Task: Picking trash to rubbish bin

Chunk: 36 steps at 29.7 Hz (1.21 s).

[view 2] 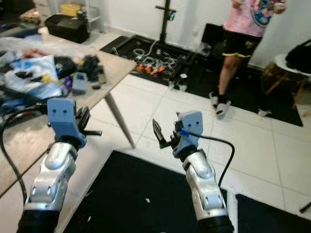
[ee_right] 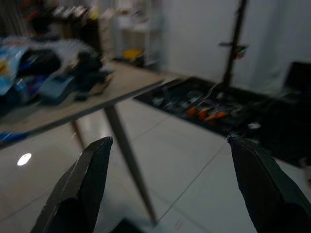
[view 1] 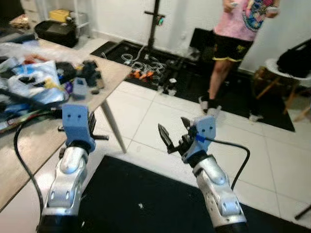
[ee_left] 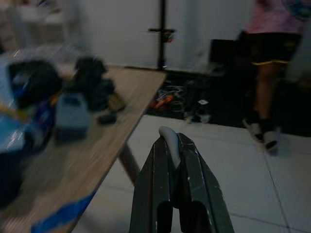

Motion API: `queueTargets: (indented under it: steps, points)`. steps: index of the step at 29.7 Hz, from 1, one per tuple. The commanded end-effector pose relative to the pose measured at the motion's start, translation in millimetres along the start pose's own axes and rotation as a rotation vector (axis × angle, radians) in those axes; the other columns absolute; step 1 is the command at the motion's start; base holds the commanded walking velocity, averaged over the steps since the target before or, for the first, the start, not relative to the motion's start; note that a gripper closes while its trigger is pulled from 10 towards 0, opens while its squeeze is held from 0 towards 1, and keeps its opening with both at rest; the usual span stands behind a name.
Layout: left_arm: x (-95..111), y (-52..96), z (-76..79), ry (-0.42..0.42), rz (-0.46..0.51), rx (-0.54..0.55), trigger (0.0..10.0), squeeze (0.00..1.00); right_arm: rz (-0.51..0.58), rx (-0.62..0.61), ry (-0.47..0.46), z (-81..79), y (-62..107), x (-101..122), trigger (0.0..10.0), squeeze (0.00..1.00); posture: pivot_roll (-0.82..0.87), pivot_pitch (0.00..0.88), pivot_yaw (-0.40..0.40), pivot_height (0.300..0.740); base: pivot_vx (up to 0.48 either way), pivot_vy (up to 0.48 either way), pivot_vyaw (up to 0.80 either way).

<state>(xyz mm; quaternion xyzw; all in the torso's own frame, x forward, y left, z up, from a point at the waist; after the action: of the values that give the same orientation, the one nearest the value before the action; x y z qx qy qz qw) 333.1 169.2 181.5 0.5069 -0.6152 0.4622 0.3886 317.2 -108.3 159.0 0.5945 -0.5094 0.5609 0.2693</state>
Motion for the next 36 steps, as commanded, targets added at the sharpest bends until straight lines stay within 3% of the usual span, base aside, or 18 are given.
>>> queueTargets:
  steps: [1, 11, 27, 36]
  points:
    - [-9, -0.4, -2.5, -0.025, -0.040, -0.025, 10.0, 0.00, -0.006, -0.043, -0.011, 4.9, 6.7, -6, 10.0, 0.00, 0.02, 0.072, 0.021, 0.740, 0.000, 0.000, -0.58]
    - [-8, -7.7, 4.4, -0.042, -0.033, -0.078, 10.0, 0.00, -0.004, -0.090, -0.005, 12.8, 16.3, -12, 10.0, 0.00, 0.02, 0.073, 0.055, 0.740, 0.000, 0.000, -0.58]
    - [-9, -13.9, 8.7, -0.037, -0.030, -0.118, 10.0, 0.00, 0.013, -0.123, 0.005, 15.6, 18.3, -12, 10.0, 0.00, 0.01, 0.074, 0.112, 0.740, 0.000, 0.000, -0.58]
    - [-22, -3.7, 1.6, 0.062, -0.009, -0.089, 10.0, 0.00, -0.012, -0.139, 0.006, 21.4, 23.5, -19, 10.0, 0.00, 0.00, 0.079, 0.093, 0.740, 0.000, 0.000, -0.58]
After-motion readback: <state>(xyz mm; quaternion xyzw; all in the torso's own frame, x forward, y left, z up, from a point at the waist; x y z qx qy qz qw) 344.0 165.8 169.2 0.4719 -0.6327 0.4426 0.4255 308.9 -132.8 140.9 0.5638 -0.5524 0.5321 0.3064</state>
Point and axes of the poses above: a point about 5 cm out from each wrist's last joint towards the gripper, its own y axis pointing back from the gripper into the wrist, its own x axis along the axis of the wrist's last joint, z = x × y, the point moved 2 cm from there along -y, pointing out of the wrist towards the gripper, and after that the axes turned 11 degrees about -y, right-handed, at the moved point
